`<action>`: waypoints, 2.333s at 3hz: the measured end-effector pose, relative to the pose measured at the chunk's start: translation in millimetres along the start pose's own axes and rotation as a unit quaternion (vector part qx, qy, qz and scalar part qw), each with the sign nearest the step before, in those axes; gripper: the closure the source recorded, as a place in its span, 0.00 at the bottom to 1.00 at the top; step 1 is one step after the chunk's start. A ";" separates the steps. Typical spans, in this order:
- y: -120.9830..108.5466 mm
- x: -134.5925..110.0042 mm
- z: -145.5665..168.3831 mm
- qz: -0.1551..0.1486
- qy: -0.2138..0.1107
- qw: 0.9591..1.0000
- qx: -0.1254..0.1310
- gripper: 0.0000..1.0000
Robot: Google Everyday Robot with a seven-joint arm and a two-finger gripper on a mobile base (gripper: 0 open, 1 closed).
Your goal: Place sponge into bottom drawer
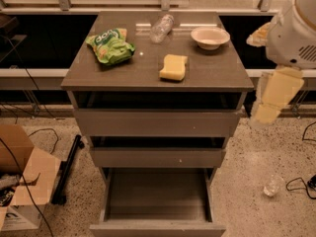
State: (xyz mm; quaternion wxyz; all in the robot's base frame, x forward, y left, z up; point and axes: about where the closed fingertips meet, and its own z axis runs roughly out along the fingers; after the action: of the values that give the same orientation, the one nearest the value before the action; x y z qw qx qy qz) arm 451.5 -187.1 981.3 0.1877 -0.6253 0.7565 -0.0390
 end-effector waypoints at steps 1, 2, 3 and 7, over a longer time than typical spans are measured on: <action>-14.7 -46.6 19.3 -0.029 -0.058 0.998 0.003 0.00; -31.2 -71.6 37.8 -0.036 -0.099 0.994 -0.006 0.00; -54.8 -84.8 61.0 -0.048 -0.120 0.991 -0.021 0.00; -99.9 -98.2 133.0 0.029 -0.145 0.989 -0.008 0.00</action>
Offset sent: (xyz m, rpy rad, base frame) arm 0.0832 0.0943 -0.0185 0.2574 -0.0393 0.1725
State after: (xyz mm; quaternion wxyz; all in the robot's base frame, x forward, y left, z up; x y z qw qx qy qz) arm 603.3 -90.9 910.5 0.2912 -0.6033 0.7397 0.0637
